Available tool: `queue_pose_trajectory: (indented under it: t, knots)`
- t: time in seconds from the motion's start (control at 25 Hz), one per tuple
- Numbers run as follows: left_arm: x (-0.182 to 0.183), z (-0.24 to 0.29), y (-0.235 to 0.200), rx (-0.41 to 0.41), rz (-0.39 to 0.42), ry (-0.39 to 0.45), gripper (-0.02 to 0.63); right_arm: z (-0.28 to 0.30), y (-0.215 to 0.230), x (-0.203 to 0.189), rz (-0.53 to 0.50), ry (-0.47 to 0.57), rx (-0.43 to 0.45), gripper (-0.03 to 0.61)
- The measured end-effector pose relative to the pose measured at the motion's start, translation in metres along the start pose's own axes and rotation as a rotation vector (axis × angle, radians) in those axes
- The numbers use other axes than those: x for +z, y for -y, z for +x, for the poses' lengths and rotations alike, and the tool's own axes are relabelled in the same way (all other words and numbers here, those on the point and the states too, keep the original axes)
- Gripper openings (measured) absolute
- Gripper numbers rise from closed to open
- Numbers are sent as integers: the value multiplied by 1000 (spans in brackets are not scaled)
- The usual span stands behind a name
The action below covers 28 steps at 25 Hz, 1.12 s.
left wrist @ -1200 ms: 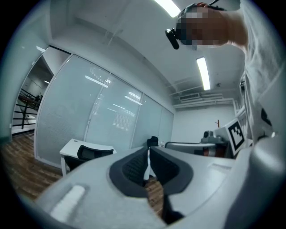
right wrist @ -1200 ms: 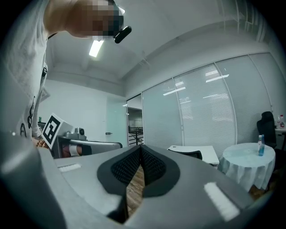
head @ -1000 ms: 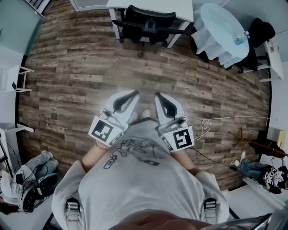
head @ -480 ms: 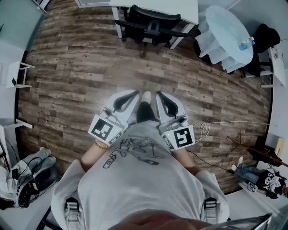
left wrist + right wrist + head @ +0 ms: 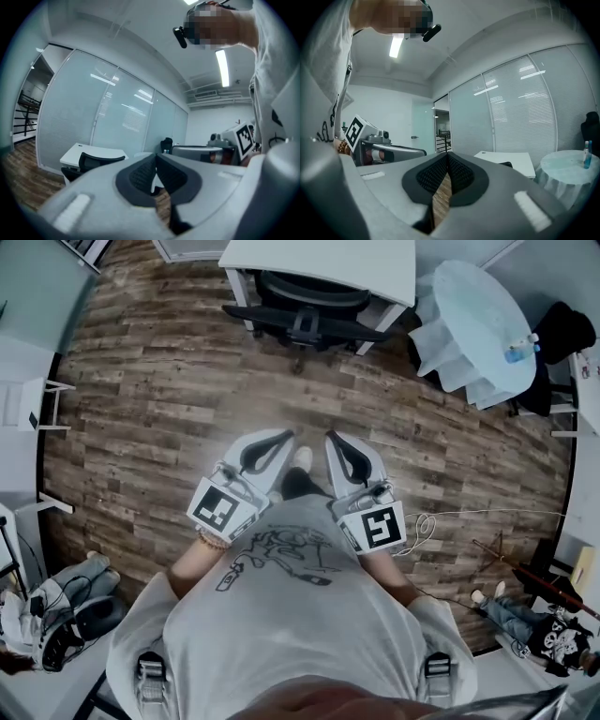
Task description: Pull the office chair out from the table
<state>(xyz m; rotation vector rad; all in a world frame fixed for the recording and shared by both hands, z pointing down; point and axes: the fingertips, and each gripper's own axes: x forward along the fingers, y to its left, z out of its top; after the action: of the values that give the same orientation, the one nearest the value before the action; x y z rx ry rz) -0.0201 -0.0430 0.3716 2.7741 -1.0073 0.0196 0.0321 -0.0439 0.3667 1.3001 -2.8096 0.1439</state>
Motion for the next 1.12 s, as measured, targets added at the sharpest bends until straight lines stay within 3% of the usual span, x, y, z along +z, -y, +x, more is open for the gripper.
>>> queue_pose_trajectory:
  t: [0.48,0.76,1.12]
  knots:
    - [6,87,-37,34,66,-39,3,21,101,9,-36,-10,-11,6]
    - [3,102,-62,55,103,-68,4,39,119,2,-59,-24,-6,6]
    - [-10,129,-124,48,209,-134,5,94,147,-6,-100,-37,-19,8]
